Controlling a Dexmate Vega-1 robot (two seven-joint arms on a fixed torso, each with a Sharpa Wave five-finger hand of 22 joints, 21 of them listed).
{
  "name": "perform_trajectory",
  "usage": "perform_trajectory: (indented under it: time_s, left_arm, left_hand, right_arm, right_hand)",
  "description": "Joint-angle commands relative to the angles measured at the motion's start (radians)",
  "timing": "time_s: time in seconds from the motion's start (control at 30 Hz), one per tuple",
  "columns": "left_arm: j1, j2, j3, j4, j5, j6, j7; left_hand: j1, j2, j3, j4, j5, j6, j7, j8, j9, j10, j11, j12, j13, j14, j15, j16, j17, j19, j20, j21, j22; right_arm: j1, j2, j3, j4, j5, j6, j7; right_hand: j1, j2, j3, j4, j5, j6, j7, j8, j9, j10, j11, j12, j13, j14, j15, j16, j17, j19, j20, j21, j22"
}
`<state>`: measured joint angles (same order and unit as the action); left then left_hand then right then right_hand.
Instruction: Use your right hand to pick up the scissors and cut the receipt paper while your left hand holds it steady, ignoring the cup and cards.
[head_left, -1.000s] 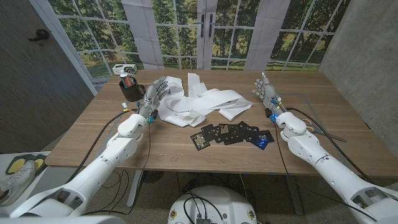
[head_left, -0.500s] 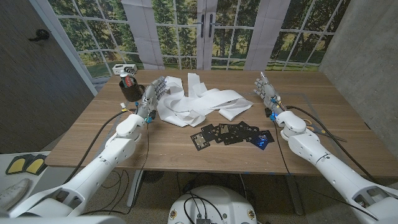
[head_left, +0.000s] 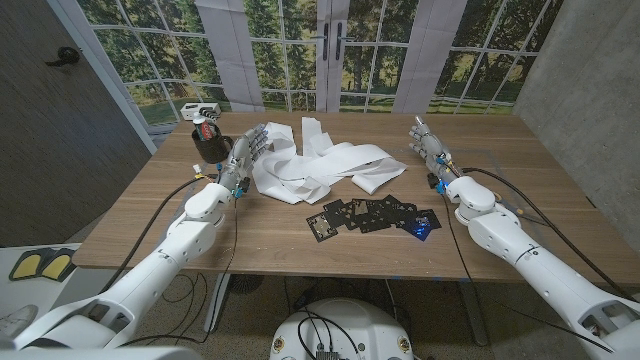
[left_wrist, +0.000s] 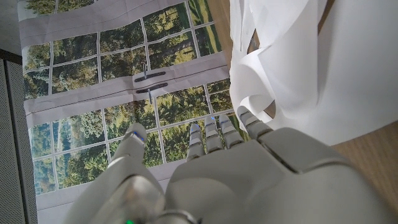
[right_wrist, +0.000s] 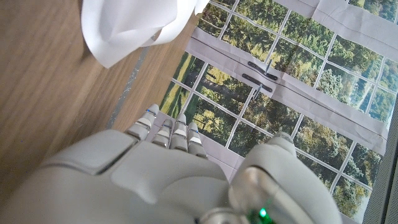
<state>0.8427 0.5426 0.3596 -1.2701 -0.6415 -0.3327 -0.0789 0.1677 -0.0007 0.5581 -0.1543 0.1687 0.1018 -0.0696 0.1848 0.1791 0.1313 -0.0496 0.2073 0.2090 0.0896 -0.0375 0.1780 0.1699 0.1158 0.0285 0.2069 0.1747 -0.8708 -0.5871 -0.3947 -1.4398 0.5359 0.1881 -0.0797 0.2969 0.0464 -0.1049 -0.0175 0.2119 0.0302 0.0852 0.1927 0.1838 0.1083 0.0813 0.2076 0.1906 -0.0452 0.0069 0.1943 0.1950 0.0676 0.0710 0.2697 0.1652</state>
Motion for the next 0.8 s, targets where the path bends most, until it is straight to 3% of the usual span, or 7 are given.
perform_trajectory:
  time_s: [0.03,0.17,0.53,0.8]
  left_arm:
    - [0.006,-0.002,-0.001,-0.005,0.005,0.011,0.027]
    - [0.000,-0.020,0.004,0.015,0.009,-0.014,0.020]
    - [0.030,-0.034,-0.004,-0.050,0.020,0.000,0.106]
    - [0.032,-0.035,0.003,-0.058,0.025,0.011,0.113]
  left_hand:
    - [0.014,-0.002,-0.002,0.001,0.001,0.008,-0.001,0.004,0.004,0.007,-0.001,0.005,0.001,-0.007,-0.013,0.000,0.003,0.011,-0.001,-0.003,0.001]
    - [0.014,-0.003,-0.003,0.001,0.001,0.009,0.001,0.005,0.004,0.008,0.001,0.006,0.000,-0.009,-0.010,-0.001,0.003,0.010,-0.002,-0.004,0.001]
    - [0.013,-0.005,-0.006,0.002,0.001,0.017,0.004,0.007,0.004,0.014,-0.001,0.008,-0.001,-0.009,-0.014,0.001,0.003,0.011,-0.004,-0.005,0.001]
    - [0.013,-0.006,-0.008,0.002,0.001,0.021,0.002,0.008,0.004,0.021,-0.001,0.011,-0.001,-0.004,-0.017,0.003,0.003,0.014,-0.006,-0.004,0.001]
  right_arm:
    - [-0.001,-0.057,-0.006,-0.057,-0.032,-0.051,0.001]
    - [0.008,-0.077,-0.012,-0.063,-0.052,-0.055,0.015]
    - [-0.003,-0.106,-0.010,-0.083,-0.097,-0.044,0.000]
    - [-0.044,-0.154,0.002,-0.163,-0.183,-0.077,-0.085]
  right_hand:
    - [0.019,0.001,-0.003,-0.009,0.008,0.001,-0.004,0.003,0.002,-0.001,-0.010,-0.004,0.003,-0.006,-0.001,-0.002,0.001,0.002,-0.002,-0.005,0.002]
    - [0.027,0.002,-0.001,-0.013,0.008,-0.006,-0.006,0.001,0.002,-0.003,-0.011,-0.005,0.003,-0.010,0.000,-0.003,0.001,0.002,-0.003,-0.009,0.002]
    - [0.053,0.007,0.008,-0.028,0.009,-0.014,-0.009,0.000,0.002,-0.013,-0.016,-0.009,0.003,-0.015,-0.001,-0.003,-0.001,0.002,-0.015,-0.019,0.002]
    - [0.102,0.018,0.028,-0.055,0.009,-0.004,-0.016,0.008,0.003,-0.001,-0.024,-0.004,0.004,-0.004,-0.013,0.003,-0.002,0.014,-0.003,-0.030,0.003]
